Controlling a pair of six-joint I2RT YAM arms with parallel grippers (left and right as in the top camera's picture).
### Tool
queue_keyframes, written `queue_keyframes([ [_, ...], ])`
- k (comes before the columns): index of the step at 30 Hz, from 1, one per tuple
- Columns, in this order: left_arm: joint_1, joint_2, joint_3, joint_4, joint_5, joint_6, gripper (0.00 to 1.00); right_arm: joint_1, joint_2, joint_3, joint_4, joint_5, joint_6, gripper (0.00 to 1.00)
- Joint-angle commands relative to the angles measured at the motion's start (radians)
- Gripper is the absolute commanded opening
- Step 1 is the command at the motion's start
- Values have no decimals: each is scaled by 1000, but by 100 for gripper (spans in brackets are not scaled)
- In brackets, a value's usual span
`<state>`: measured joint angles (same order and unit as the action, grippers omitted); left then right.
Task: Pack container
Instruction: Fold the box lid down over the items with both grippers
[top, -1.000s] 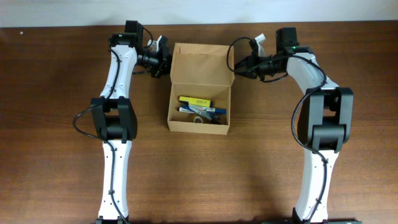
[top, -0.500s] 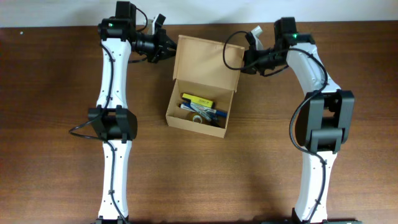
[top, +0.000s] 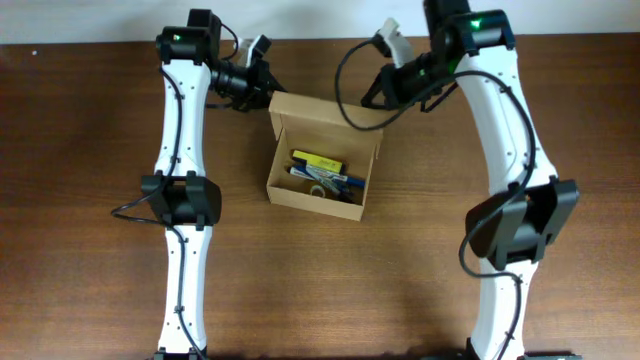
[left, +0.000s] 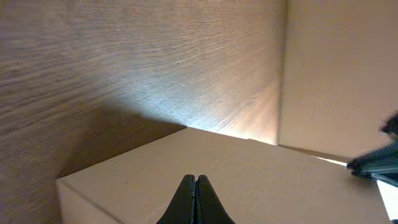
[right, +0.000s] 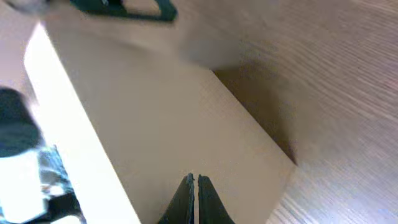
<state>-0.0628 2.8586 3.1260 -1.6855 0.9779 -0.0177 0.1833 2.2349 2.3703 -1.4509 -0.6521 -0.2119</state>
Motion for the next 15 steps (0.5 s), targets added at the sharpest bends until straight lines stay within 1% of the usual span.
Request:
queue_keyframes([
  [1, -3, -137, 13, -2, -110, 37, 1, 64, -42, 21, -39, 209, -46, 4],
  [3, -10, -177, 13, -2, -184, 37, 2, 93, -47, 21, -64, 257, -47, 4],
  [6, -29, -236, 13, -2, -336, 33, 2, 138, -52, 22, -92, 346, -46, 4],
  [15, -87, -357, 8, -2, -565, 10, 2, 229, -58, 22, -153, 479, -42, 4],
])
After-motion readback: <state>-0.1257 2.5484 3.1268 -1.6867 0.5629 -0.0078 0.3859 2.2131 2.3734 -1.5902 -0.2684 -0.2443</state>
